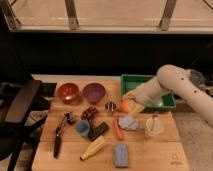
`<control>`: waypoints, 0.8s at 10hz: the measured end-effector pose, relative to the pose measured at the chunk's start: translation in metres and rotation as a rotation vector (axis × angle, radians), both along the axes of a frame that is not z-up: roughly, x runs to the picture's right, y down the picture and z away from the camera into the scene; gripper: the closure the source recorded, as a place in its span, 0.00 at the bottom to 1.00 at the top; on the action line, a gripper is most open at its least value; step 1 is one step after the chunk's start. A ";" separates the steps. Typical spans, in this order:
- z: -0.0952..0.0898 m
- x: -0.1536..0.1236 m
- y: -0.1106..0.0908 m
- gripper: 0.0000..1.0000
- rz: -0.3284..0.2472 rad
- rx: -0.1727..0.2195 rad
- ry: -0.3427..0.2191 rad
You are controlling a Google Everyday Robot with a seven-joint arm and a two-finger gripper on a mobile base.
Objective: Place apple in red bowl
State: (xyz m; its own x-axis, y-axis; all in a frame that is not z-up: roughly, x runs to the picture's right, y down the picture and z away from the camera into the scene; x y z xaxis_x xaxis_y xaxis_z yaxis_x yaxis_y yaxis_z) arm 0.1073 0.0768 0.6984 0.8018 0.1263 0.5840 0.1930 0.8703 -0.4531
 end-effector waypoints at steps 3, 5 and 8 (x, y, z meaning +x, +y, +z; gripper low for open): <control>0.000 0.000 -0.001 1.00 0.001 -0.002 0.000; 0.001 0.001 0.001 1.00 -0.004 -0.008 0.003; 0.022 0.007 0.003 1.00 -0.061 0.000 0.029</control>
